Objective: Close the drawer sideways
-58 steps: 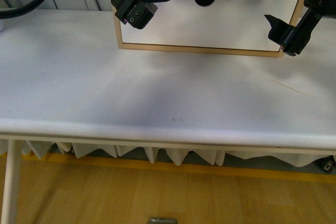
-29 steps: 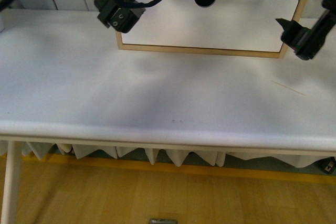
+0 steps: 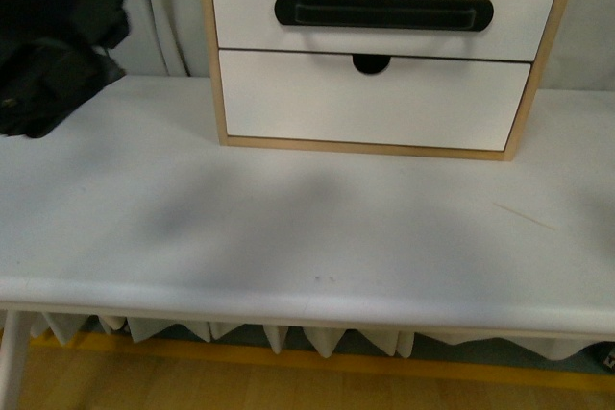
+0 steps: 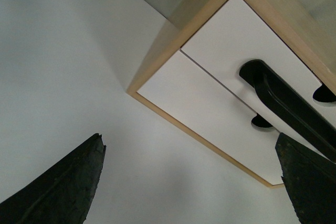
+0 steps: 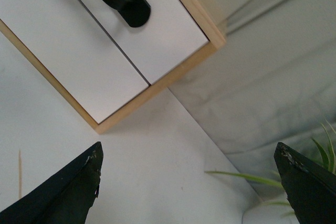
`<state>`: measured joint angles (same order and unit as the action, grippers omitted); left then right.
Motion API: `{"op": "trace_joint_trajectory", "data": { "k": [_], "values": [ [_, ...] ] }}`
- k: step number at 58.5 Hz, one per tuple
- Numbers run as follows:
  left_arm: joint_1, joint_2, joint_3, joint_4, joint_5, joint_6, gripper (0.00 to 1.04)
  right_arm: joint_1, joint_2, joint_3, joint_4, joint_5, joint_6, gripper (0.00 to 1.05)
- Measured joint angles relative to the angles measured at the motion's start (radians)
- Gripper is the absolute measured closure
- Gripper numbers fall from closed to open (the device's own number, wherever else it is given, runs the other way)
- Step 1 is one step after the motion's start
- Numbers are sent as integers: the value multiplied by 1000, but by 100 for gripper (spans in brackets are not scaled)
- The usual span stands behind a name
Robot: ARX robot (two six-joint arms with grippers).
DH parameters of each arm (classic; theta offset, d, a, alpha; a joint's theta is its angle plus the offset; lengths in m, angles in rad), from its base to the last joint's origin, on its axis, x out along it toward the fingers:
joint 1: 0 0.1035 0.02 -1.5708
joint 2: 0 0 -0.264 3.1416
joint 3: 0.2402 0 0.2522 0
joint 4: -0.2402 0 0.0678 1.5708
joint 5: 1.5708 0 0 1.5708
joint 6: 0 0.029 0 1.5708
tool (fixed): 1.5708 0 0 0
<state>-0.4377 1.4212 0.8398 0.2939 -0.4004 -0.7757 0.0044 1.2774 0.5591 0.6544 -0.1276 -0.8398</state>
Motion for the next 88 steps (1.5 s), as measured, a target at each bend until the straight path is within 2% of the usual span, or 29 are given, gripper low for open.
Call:
{"op": "trace_joint_trajectory", "data": {
  "k": [5,13,25,29,39,42,44,48,51,68,70,80,84,88],
  "values": [
    [-4,-111,-87,-2,-26,67,6,-16,-121,-63,-47,24,43,9],
    [-35,-335,-245,-58,-72,189,6,-53,-395,-180,-202,50,127,9],
    [-82,-651,-436,-183,-197,312,6,-63,-788,-309,-500,89,264,9],
    [-85,-742,-483,-240,-222,325,6,-66,-854,-325,-524,93,291,9],
    [-86,-774,-493,-243,-225,337,6,-68,-871,-325,-525,93,319,9],
    [-50,-804,-562,-78,-103,454,17,-36,-883,-343,-487,127,426,18],
    [-15,-840,-611,15,-36,567,26,-17,-901,-361,-476,126,547,27],
    [31,-883,-642,35,11,653,37,-9,-924,-389,-472,124,689,39],
    [76,-925,-669,32,50,698,48,-9,-939,-405,-472,124,743,48],
    [230,-1056,-745,-24,202,758,98,-8,-1015,-470,-480,127,821,98],
    [242,-1067,-751,-31,214,756,101,-8,-1023,-475,-482,127,822,103],
    [301,-1127,-776,-64,270,764,101,-8,-1062,-497,-499,127,824,103],
    [391,-1160,-787,-87,385,768,101,-8,-1081,-507,-510,127,824,103],
    [431,-1181,-793,-100,387,768,101,-7,-1137,-509,-578,127,824,103]
  ]
}}
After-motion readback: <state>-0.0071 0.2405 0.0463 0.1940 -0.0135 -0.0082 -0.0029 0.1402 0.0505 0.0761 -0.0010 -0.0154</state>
